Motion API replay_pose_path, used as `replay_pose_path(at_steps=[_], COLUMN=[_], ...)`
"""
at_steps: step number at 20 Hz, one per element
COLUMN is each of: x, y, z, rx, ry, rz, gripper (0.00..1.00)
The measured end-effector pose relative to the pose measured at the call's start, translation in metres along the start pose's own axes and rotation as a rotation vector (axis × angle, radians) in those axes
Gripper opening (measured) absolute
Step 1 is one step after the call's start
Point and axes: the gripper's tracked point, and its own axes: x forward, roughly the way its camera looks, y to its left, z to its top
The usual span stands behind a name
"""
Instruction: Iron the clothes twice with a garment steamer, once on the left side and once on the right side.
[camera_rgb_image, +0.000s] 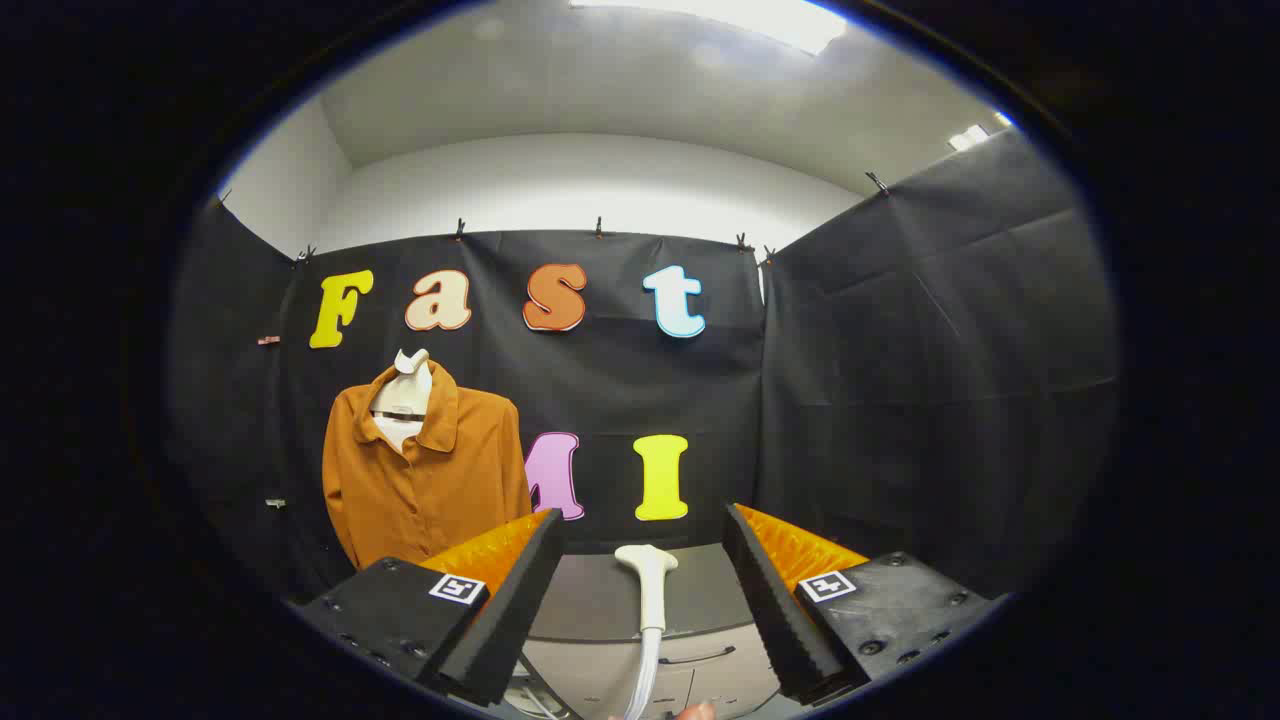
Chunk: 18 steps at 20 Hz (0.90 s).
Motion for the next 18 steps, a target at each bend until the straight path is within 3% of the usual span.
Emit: replay_pose_path(at_steps=[18], x=[-0.008], y=[0.011], z=[0.001], rx=[-0.017], ry=[0.030], rz=[0.007], gripper=[0.98])
